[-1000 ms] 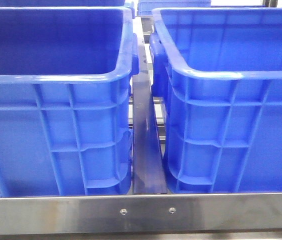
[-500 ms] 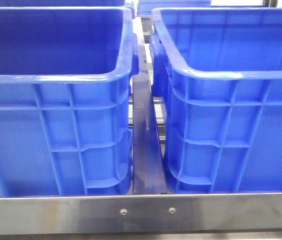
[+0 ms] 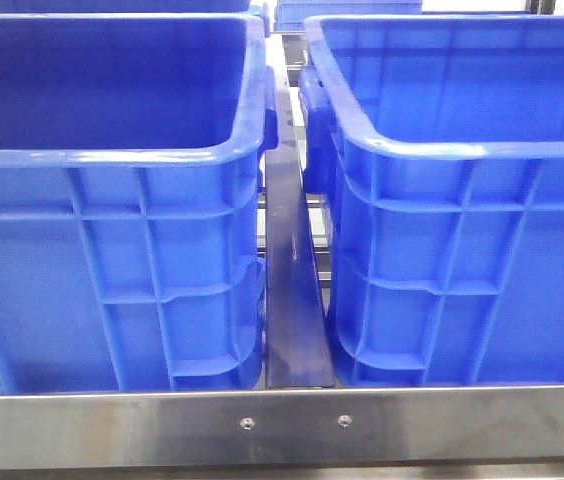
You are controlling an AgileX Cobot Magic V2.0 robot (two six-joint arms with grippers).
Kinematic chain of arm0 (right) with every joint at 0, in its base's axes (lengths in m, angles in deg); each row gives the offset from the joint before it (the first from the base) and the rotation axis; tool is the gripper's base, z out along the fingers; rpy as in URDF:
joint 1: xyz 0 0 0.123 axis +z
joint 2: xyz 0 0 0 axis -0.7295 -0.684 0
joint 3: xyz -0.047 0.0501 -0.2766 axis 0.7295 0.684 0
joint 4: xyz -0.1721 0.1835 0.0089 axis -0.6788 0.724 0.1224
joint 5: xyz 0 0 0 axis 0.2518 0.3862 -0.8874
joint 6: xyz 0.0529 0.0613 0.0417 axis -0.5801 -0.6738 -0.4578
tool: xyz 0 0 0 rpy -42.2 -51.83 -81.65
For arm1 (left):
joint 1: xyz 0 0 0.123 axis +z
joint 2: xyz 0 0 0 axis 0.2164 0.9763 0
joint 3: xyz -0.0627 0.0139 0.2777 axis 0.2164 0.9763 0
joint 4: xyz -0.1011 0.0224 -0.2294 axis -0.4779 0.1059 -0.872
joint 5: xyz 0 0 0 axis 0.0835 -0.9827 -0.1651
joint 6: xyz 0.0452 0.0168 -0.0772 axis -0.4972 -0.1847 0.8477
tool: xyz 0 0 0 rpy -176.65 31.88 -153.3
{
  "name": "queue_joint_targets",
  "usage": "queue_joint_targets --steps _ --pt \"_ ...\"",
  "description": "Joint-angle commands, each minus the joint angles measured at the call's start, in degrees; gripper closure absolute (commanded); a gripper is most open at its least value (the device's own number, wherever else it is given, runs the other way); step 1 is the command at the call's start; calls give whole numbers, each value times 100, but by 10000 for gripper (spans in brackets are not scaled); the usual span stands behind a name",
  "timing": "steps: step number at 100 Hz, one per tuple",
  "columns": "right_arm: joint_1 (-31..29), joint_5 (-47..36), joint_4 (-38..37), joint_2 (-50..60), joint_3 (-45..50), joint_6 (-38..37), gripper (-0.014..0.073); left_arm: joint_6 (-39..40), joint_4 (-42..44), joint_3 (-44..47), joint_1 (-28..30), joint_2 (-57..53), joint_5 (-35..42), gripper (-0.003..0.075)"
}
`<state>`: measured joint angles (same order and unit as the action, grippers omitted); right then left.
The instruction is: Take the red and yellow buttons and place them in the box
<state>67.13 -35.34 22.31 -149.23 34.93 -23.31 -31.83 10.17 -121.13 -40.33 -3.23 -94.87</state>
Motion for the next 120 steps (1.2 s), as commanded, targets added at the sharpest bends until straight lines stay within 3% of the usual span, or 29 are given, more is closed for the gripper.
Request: queue_joint_targets --steps 1,11,32,44,66,73,80,96,120 --pt "103 52 359 23 -283 158 38 5 -64 -175 -43 -133 386 739" --pt "115 38 355 16 -290 166 97 5 -64 -175 -43 -133 386 739" --pt "115 116 355 16 -290 166 352 5 -64 -175 -43 -133 386 732" --pt "115 108 351 16 -290 171 459 5 -52 -175 -43 -133 375 634" --pt "115 6 344 16 -290 266 475 5 143 -175 -43 -133 324 217" --pt "115 -70 344 16 -290 315 475 5 169 -175 -43 -145 324 132" --pt "115 -171 344 16 -290 328 475 5 183 -175 -43 -156 324 94" --pt "110 -502 344 16 -290 518 475 70 205 -165 190 -288 246 92" --pt "110 -1219 351 42 -290 1011 475 212 229 132 1237 -804 231 94"
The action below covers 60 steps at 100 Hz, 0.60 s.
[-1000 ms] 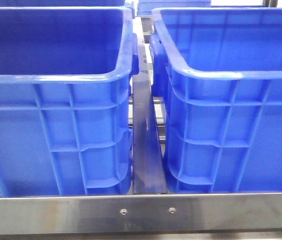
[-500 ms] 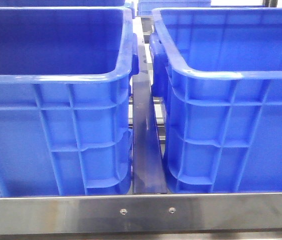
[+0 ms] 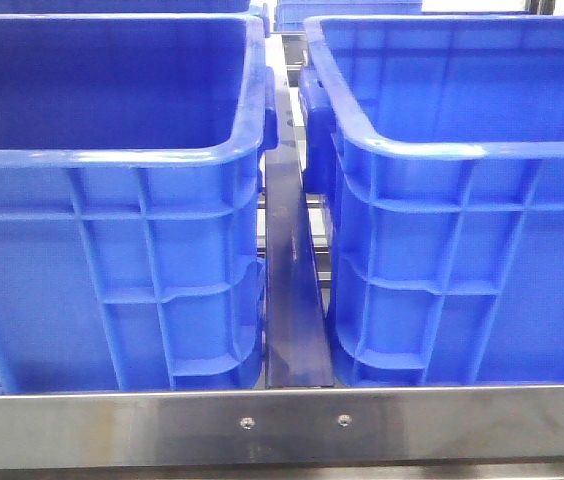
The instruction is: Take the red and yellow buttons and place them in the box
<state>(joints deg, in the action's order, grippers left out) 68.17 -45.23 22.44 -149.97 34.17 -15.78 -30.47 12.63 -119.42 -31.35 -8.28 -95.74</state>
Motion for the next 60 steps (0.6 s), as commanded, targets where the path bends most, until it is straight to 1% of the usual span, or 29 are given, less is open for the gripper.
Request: queue_joint_targets --steps 1,16,42,52,60 --pt "6 -271 338 116 -214 268 475 77 -17 -24 378 -339 318 95" --pt "6 -708 332 116 -214 521 475 77 -17 363 1304 -790 304 100" --pt "6 -1723 315 116 -214 1084 475 77 -17 1163 3155 -1703 304 100" --pt "6 -2266 315 116 -214 1381 475 77 -17 1414 3682 -2012 304 100" --pt "6 -2742 315 116 -214 1669 475 77 -28 1580 3946 -2212 304 101"
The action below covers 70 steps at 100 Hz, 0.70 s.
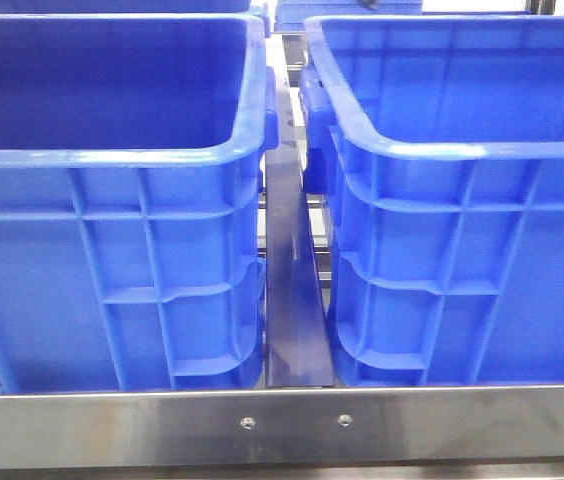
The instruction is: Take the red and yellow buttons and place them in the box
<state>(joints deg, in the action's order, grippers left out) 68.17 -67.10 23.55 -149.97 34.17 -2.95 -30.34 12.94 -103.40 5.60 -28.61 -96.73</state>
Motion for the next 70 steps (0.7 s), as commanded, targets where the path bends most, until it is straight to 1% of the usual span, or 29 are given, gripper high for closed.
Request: queue_joint_targets --steps 1,11,16,21,26,28,32,33,35,40,42,45,48,58,70 --pt "6 -603 205 111 -214 411 475 64 -71 -10 283 -193 402 101" --pt "6 -1384 205 82 -214 780 475 64 -111 104 377 -350 422 108" --pt "6 -1746 205 38 -214 956 475 64 -111 153 377 -405 444 139" --pt "6 -2102 205 -48 -214 1045 475 64 -111 166 377 -430 472 197" --pt "6 -2424 192 -154 -214 1086 475 64 -111 166 377 -430 472 296" --pt "6 -2536 170 -206 -214 1086 475 64 -111 166 377 -430 472 324" --pt "6 -2720 87 -306 -214 1091 475 64 -111 166 377 -430 472 415" --pt "6 -2746 51 -348 -214 1091 475 64 -111 166 377 -430 472 446" --pt "6 -2827 -9 -419 -214 1091 475 64 -111 166 377 -430 483 477" --pt "6 -3020 -182 -588 -214 1091 475 64 -111 166 377 -430 484 596" --pt "6 -3112 -270 -666 -214 1091 475 64 -111 166 377 -430 484 624" --pt "6 -3236 -380 -773 -214 1091 475 64 -111 166 377 -430 484 692" --pt "6 -3399 -497 -884 -214 1091 475 64 -111 166 377 -430 484 741" --pt "6 -3775 -841 -1277 -269 1065 475 64 -111 166 377 -430 494 739" --pt "-16 -3846 -1034 -1818 -524 1005 475 64 -111 166 377 -430 497 739"
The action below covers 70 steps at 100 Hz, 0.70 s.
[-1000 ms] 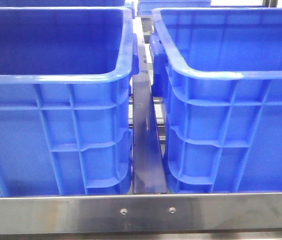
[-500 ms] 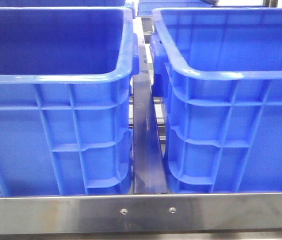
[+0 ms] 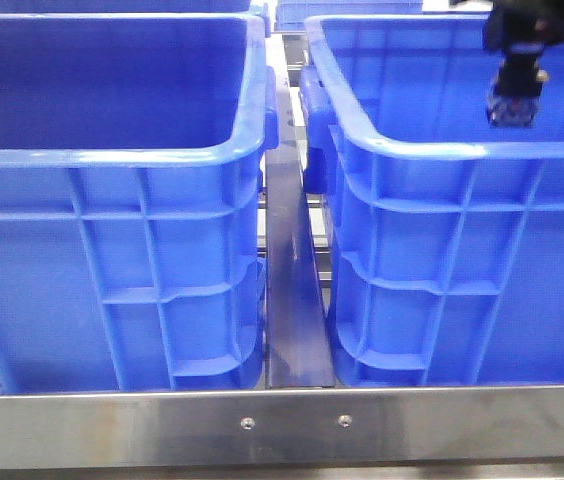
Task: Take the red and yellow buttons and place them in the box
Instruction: 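Lower the red button into the empty bin and open the right gripper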
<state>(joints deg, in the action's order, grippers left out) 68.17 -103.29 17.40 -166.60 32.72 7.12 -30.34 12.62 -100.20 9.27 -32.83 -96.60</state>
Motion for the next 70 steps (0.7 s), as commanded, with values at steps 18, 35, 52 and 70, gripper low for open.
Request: queue_joint_targets --steps 18,35,52,70 --pt "-219 -121 -445 -862 -956 -88 475 64 -78 -154 10 -8 485 739" --pt "-588 348 -445 -1223 -1240 -217 475 64 -78 -154 10 -8 485 739" --pt "-802 577 -445 -1384 -1250 -238 475 64 -78 -154 10 -8 494 739" --pt "-815 643 -459 -1526 -1285 -238 475 64 -78 -154 10 -8 497 739"
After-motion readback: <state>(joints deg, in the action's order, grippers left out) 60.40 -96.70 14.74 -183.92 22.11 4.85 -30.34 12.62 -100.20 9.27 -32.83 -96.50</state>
